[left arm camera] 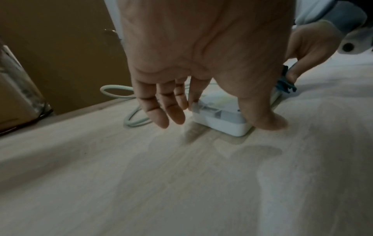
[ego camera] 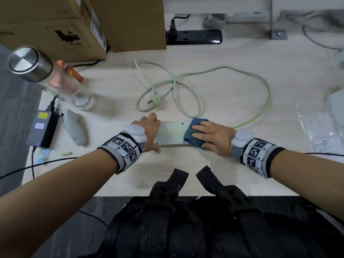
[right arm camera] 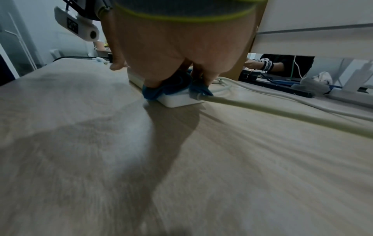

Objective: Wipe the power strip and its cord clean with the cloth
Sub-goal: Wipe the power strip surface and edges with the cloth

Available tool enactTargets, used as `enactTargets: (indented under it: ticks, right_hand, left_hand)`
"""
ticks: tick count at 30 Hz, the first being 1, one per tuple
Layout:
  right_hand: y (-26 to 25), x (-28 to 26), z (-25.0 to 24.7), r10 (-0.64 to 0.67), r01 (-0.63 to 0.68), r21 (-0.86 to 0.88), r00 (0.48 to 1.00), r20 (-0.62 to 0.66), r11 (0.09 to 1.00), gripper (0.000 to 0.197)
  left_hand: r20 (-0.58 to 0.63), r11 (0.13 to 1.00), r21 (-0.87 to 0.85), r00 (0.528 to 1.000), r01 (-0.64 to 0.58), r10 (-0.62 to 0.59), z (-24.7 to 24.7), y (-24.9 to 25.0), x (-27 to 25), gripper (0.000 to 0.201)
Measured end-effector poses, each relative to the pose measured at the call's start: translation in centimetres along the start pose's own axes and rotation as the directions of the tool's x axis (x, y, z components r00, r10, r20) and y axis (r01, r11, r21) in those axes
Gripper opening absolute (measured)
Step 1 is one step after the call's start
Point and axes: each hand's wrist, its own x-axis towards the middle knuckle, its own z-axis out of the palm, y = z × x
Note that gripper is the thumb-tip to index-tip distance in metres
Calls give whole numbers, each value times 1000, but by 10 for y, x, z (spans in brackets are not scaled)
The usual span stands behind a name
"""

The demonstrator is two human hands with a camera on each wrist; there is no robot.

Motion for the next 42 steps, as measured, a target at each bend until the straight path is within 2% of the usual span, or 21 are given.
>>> enactTargets:
  ticks: [3, 5, 7, 9, 11, 13, 14, 15, 17, 19, 21, 23, 25, 26, 28, 30, 31, 33, 38, 42]
  right_hand:
    - [-2, -3, 0, 49, -49, 12, 999, -14, 999, 50]
    - [-5, -3, -2, 43, -42, 17, 998, -38, 999, 45]
    - [-12, -3, -12, 60, -57, 47, 995, -81, 997, 38]
    - [-19, -2, -26, 180, -159, 166, 976, -121, 973, 34]
    - [-19, 0, -36, 318, -286, 286, 945, -71, 914, 32]
    - [-14, 6, -41, 443, -415, 328, 897, -11, 849, 27]
    - [-11, 10, -42, 497, -468, 342, 868, 4, 815, 25]
    - [-8, 13, -42, 540, -506, 362, 842, 11, 783, 23]
    - [-4, 19, -40, 585, -543, 406, 811, 25, 735, 22]
    - [-1, 23, -41, 599, -556, 435, 800, 47, 709, 22]
    - [1, 24, -43, 603, -566, 442, 795, 66, 697, 22]
    - [0, 23, -47, 618, -564, 450, 785, 32, 693, 20]
    - [-1, 18, -55, 648, -541, 498, 760, -57, 678, 19]
    - [-3, 14, -58, 639, -505, 514, 760, -115, 693, 20]
    - [-12, 4, -65, 499, -362, 433, 826, -261, 826, 25]
    - [-17, -6, -52, 233, -188, 164, 917, -323, 968, 35]
    - [-17, -9, -40, 145, -134, 58, 946, -289, 989, 40]
    - [-16, -8, -23, 122, -124, 3, 974, -190, 992, 45]
    - [-47, 51, -9, 45, -55, -60, 987, -156, 997, 59]
    - [-70, 94, 0, 101, -106, -56, 991, -91, 993, 78]
  left_hand:
    - [-54, 991, -129, 998, -28, 21, 6, -3, 2, 83]
    - [-80, 980, -189, 996, -53, 39, 4, -7, 1, 80]
    - [-16, 961, -263, 996, -86, 85, -5, -16, 2, 73]
    - [110, 922, -384, 988, -58, 108, -15, -30, 5, 71]
    - [178, 844, -536, 981, 32, 75, -24, -42, 6, 67]
    - [164, 744, -664, 986, 82, 37, -27, -48, 7, 49]
    - [126, 727, -682, 992, 75, 16, -28, -47, 7, 40]
    - [83, 732, -679, 997, 57, -1, -29, -45, 7, 35]
    - [7, 768, -640, 1000, 21, -22, -27, -39, 5, 40]
    - [-100, 848, -529, 994, -17, -43, -22, -31, 2, 50]
    - [-196, 918, -394, 980, -42, -40, -15, -25, 1, 50]
    - [-249, 948, -317, 967, -28, -54, -11, -22, 1, 43]
    - [-256, 942, -336, 963, -5, -86, -8, -21, 2, 41]
    - [-259, 935, -355, 961, 0, -98, -6, -21, 2, 41]
    - [-288, 918, -396, 951, -14, -110, -5, -19, 1, 39]
    - [-320, 901, -432, 942, -48, -103, -3, -18, 2, 39]
    - [-327, 894, -444, 940, -63, -97, -2, -19, 2, 39]
    - [-326, 881, -466, 942, -88, -79, 0, -20, 3, 35]
    - [-334, 860, -499, 939, -108, -76, 1, -18, 1, 24]
    - [-306, 877, -476, 946, -57, -104, -1, -19, 1, 12]
